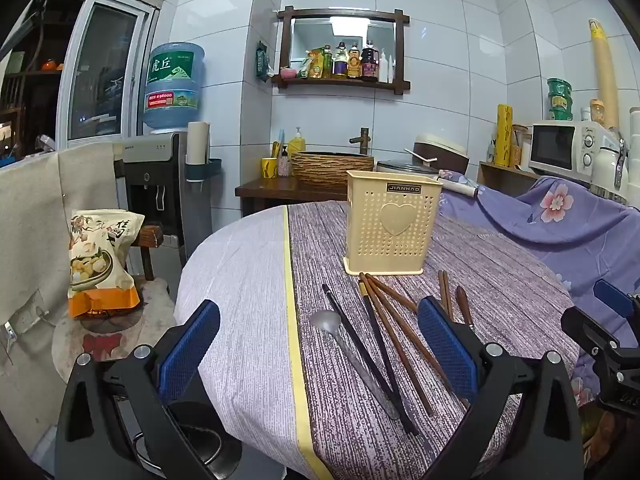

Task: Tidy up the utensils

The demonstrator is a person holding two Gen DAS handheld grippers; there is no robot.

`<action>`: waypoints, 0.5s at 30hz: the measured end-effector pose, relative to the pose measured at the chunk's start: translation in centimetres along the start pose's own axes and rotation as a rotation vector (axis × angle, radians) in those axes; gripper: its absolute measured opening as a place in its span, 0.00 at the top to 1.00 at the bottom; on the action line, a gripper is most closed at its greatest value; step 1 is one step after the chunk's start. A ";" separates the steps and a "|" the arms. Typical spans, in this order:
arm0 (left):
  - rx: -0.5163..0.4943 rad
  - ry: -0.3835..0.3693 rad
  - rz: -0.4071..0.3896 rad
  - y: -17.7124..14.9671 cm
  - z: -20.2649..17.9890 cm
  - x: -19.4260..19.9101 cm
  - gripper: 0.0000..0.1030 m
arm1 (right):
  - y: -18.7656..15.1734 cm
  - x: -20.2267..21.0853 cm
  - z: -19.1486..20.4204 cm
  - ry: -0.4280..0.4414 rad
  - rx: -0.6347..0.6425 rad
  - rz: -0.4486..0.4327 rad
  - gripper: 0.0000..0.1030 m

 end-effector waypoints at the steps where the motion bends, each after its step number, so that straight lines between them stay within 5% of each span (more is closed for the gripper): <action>1: -0.001 0.001 0.000 0.0 0.0 0.0 0.06 | 0.0 0.0 0.0 0.000 0.000 0.000 0.05; 15: -0.003 0.001 0.001 0.0 -0.1 0.0 0.06 | 0.0 0.1 0.0 0.000 -0.001 0.000 0.05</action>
Point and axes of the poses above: each gripper's, at about its wrist camera, not at the fingertips, and x roughly against the way its jaws point, z to its left, y to its top, the point moved 7 cm from there along -x, roughly the way its jaws point, and after that the axes turned 11 degrees about -z, right-handed, at the moved point
